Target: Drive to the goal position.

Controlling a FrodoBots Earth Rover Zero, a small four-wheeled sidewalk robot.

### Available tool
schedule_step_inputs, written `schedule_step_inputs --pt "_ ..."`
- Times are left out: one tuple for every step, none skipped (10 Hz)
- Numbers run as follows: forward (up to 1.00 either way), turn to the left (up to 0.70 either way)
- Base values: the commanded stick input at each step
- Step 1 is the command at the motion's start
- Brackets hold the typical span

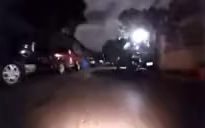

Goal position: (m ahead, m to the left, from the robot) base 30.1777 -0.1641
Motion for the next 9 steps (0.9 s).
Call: schedule_step_inputs --pt "1.00 0.00" --pt "1.00 0.00" --pt "1.00 0.00" --pt "1.00 0.00" --pt "1.00 0.00" --pt "1.00 0.00" --pt "1.00 0.00" --pt "1.00 0.00" --pt "1.00 0.00"
